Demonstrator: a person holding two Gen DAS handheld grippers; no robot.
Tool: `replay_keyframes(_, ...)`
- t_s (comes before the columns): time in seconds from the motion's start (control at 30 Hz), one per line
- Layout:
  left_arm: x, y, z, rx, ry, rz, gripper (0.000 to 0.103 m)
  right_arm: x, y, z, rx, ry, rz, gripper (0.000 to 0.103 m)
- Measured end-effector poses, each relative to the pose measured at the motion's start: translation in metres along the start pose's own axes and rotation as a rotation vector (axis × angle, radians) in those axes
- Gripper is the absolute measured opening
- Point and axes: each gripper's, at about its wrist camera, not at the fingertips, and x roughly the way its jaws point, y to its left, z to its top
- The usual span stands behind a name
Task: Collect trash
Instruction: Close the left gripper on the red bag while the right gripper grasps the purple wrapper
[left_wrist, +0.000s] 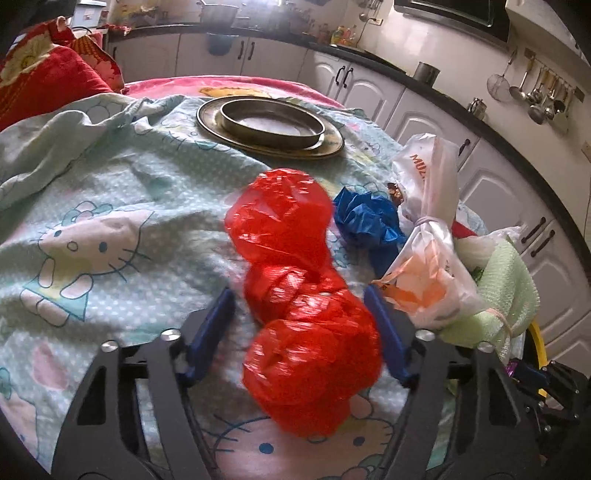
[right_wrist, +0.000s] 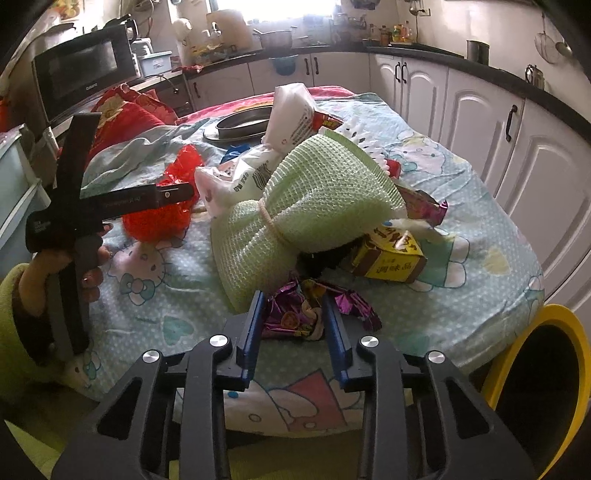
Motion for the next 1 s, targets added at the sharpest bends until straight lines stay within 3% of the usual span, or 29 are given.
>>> replay_keyframes(0.1,-0.002,0.001,-0.001,0.001,0.002,-0.01,0.043,-0.002,0.0,-0.001,0.001,-0.001,-0.002,0.026)
replay_keyframes(0.23,-0.007,0.004,-0.003,-0.009,-0.008,-0.013,0.039,-0.004,0.001,-0.002,-0.007,-0.001,-0.006,0.023)
replay_keyframes(0.27,-0.009,0.004,-0.003,-0.009,-0.01,-0.016,0.039,-0.005,0.002,-0.002,-0.013,-0.002,-0.012,0.003)
replay_keyframes(0.7,-0.049,-0.001,0.0,0.015,-0.084,-0.051,0.038,-0.02,0.004,-0.002,-0.04,-0.024,-0.024,0.004)
replay_keyframes(1.0,-0.082,-0.027,0.006,0.06,-0.144,-0.12,0.038,-0.048,0.002,0.003,-0.024,-0.08,-0.025,0.004)
